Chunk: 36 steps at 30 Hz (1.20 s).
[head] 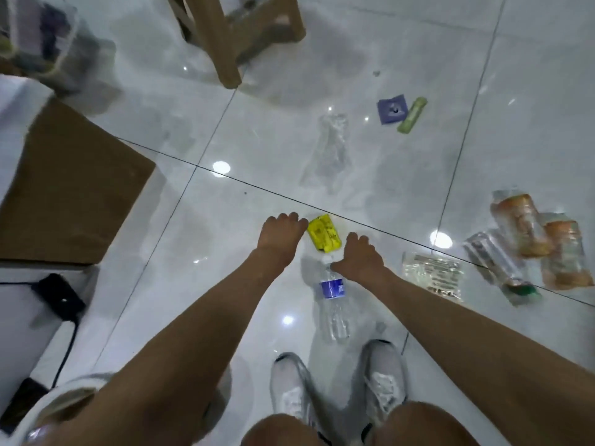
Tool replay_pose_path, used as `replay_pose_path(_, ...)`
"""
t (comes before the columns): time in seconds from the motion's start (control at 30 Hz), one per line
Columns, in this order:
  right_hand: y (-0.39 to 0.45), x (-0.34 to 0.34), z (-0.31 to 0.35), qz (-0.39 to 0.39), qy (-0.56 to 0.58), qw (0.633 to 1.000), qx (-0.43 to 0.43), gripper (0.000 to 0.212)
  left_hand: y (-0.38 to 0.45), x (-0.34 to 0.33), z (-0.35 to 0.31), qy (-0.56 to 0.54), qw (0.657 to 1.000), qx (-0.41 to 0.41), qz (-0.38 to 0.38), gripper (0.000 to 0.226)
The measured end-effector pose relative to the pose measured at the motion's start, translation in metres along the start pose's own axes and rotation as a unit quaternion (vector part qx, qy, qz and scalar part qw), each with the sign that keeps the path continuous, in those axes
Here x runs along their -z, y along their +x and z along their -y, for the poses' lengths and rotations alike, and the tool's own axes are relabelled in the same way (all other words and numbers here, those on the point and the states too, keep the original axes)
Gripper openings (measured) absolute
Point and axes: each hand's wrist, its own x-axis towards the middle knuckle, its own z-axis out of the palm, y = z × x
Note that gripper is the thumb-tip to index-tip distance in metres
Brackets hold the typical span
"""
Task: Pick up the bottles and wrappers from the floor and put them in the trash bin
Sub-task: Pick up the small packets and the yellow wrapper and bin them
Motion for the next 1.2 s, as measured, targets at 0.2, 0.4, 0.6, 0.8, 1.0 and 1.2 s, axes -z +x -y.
replay_pose_path(0.2,0.153,-0.111,-0.025,-0.106,0.044,0.993,0.036,0.091,0.130,-0.143,0.000,0.069,0.992,-0.099,-0.045,0.085)
replay_pose_path(0.4,0.212,-0.136,-0.014,-0.209,0.016,0.973,0.095,0.078,0.187,-0.187,-0.003,0.001,0.981,-0.154,-0.116,0.065)
replay_pose_path(0.6,0.223,-0.107,-0.015,-0.145,-0.058,0.972,0.173,0.037,0.194,-0.185,-0.007,0.081,0.983,-0.108,-0.122,0.048)
replay_pose_path(0.8,0.181,-0.053,0.026,-0.158,-0.347,0.895,0.231,0.020,0.143,-0.141,0.004,-0.021,0.992,0.014,-0.127,0.035)
replay_pose_path(1.0,0.039,0.002,0.106,-0.084,-0.387,0.866,0.305,0.024,-0.002,-0.044,0.046,-0.077,0.990,0.079,-0.092,0.029)
replay_pose_path(1.2,-0.125,0.059,0.197,-0.024,-0.418,0.833,0.362,0.012,-0.168,0.063,0.085,-0.138,0.972,0.186,-0.046,0.031)
